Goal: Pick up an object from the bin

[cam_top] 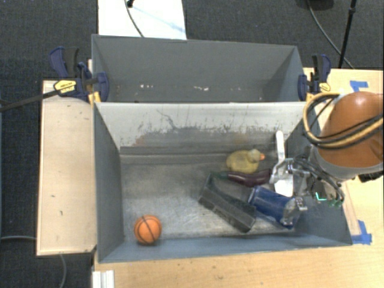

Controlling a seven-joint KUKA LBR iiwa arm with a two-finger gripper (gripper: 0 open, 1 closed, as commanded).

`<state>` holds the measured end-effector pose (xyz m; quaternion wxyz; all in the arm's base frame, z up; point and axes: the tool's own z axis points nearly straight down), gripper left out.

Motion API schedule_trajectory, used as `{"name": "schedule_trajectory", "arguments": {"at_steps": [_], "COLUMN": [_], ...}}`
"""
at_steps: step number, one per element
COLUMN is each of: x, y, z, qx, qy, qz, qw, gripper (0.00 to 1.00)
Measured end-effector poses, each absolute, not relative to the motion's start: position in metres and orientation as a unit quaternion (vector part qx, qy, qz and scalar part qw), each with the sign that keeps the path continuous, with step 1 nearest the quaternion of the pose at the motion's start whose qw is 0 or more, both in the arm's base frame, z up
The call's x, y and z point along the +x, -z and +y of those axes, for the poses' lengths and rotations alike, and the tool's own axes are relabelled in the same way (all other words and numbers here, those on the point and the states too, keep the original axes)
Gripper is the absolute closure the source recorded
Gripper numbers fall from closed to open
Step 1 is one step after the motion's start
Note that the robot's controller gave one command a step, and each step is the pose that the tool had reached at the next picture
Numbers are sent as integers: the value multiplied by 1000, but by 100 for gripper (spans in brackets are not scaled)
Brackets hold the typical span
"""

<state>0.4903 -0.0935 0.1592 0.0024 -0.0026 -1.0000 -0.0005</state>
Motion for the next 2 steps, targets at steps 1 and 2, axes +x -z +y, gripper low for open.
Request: {"name": "schedule_trajectory", "arguments": {"at_steps": [1,2], "x": [492,495], "y": [-163,-111], "z": [-93,-92], "qx": [-1,-24], "qy": [0,0], "qz": [-1000,-1000], "qw": [-1,-5], "gripper": [0,0]}}
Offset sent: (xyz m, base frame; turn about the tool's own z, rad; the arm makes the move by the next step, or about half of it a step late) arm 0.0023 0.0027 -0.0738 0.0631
